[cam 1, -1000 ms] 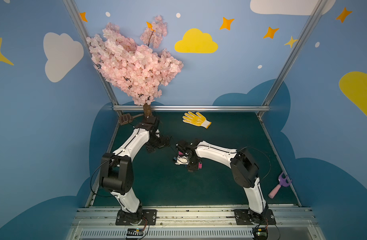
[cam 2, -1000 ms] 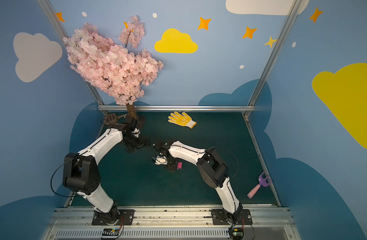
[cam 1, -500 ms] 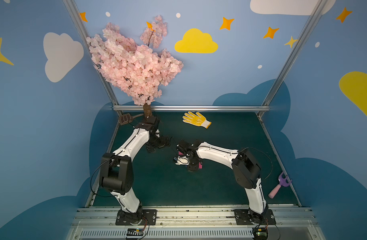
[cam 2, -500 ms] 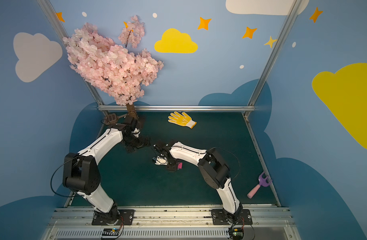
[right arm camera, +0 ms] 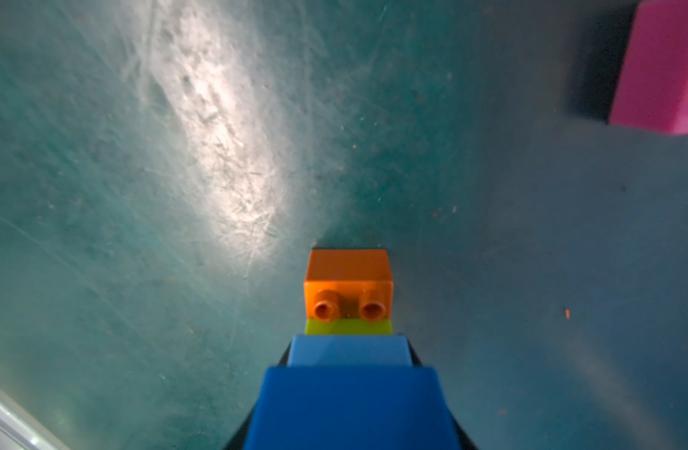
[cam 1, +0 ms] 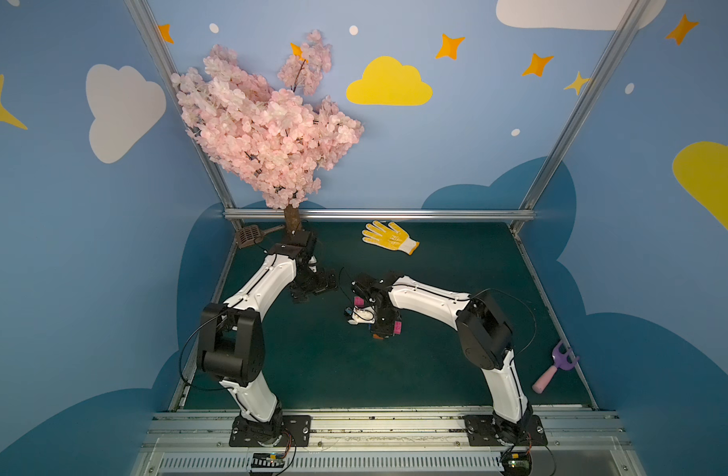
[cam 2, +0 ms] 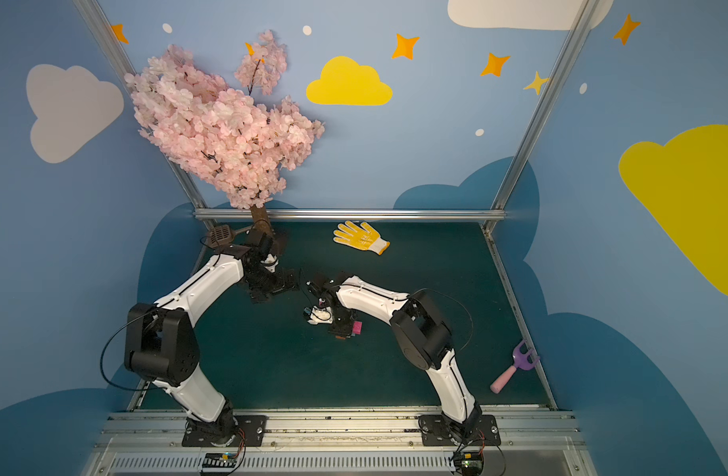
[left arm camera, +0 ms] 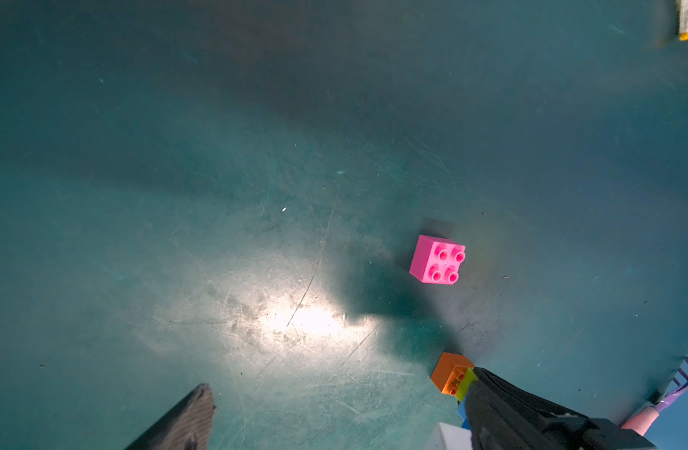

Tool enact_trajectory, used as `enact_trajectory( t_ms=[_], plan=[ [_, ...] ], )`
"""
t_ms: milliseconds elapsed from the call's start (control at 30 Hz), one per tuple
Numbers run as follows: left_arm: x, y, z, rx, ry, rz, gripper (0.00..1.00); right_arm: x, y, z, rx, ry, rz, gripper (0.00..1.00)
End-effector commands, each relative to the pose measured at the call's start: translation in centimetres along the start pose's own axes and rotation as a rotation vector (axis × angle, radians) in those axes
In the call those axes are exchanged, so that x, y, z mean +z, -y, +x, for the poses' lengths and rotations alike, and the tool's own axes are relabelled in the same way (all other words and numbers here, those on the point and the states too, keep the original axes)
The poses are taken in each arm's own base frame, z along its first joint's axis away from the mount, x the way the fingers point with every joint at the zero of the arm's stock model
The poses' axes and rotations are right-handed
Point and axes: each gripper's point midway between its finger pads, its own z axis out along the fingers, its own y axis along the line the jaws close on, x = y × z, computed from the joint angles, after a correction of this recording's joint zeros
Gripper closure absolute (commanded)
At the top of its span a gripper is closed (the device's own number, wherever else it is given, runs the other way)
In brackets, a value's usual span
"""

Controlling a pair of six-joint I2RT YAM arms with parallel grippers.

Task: Assemble the letter y with lego
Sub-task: Assemble the lego brick with the lego brick.

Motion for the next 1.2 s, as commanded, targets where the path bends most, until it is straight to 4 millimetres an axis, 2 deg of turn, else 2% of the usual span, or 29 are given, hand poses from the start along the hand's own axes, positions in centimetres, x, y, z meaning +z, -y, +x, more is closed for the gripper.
enact_trajectory(
  t_ms=[0,167,500,900,1100,1167],
  plan=[
    [-0.1,-0.1,0.4,-0.007,-0.007,0.007,0.00,6.5,-2.0,2.4,0.010,-0.130,-0.089,1.00],
    [0.0,-0.1,0.4,-0.007,-0.008,0.008,0.00,7.2,-1.9,2.7,0.022,-0.150,-0.085,1.00],
    [0.1,-0.2,0.4,-0.007,-0.012,0.008,0.00,5.8,-1.0,2.2,0.028,-0.115,-0.069,1.00],
    [0.0,-0.1,0.4,-0.005,-0.010,0.009,0.00,5.5,-0.4,2.1,0.031,-0.124,-0.044,1.00],
    [0.0,-0.1,0.4,-0.003,-0.010,0.008,0.00,4.5,0.3,1.7,0.034,-0.094,-0.022,0.86],
    [0.0,-0.2,0.4,-0.005,-0.009,0.008,0.00,4.2,0.6,1.8,0.030,-0.098,-0.007,0.84]
  ],
)
